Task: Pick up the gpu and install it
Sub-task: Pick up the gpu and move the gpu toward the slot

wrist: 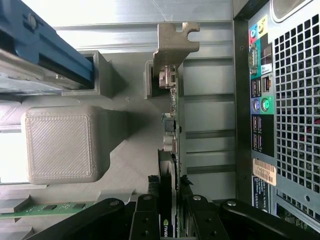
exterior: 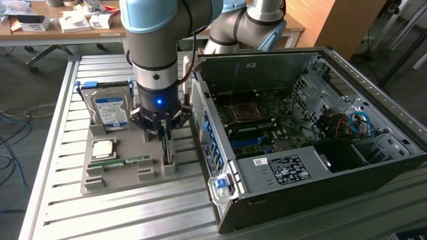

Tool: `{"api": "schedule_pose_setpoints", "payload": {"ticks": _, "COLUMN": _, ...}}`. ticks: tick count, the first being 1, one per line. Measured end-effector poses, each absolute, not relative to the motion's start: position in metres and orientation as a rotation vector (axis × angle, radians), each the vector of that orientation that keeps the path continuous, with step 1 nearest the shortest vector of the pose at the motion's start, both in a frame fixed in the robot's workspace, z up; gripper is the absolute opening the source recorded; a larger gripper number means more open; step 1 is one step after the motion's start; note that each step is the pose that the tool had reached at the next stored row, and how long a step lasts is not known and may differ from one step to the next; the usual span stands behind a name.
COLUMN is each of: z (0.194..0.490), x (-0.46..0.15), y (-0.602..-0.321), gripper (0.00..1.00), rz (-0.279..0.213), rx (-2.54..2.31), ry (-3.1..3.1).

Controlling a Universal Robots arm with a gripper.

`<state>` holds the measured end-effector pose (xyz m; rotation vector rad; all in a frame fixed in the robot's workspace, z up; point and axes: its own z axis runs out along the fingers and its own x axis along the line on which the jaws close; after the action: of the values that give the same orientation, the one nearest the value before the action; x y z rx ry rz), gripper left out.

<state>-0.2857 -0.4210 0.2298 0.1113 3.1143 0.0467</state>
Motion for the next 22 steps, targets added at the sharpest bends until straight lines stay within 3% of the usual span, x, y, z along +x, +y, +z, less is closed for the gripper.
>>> {"api": "schedule_pose_setpoints", "payload": {"ticks": 11, "z": 0.241, "x": -0.286, "y": -0.421, "gripper": 0.26, "rz": 0.047, "rx": 0.111, "ry": 3.114}}
{"api": "schedule_pose_setpoints", "payload": {"ticks": 22, "z": 0.282, "x": -0.286, "y": -0.421, "gripper": 0.26, "rz": 0.047, "rx": 0.111, "ry": 3.114}}
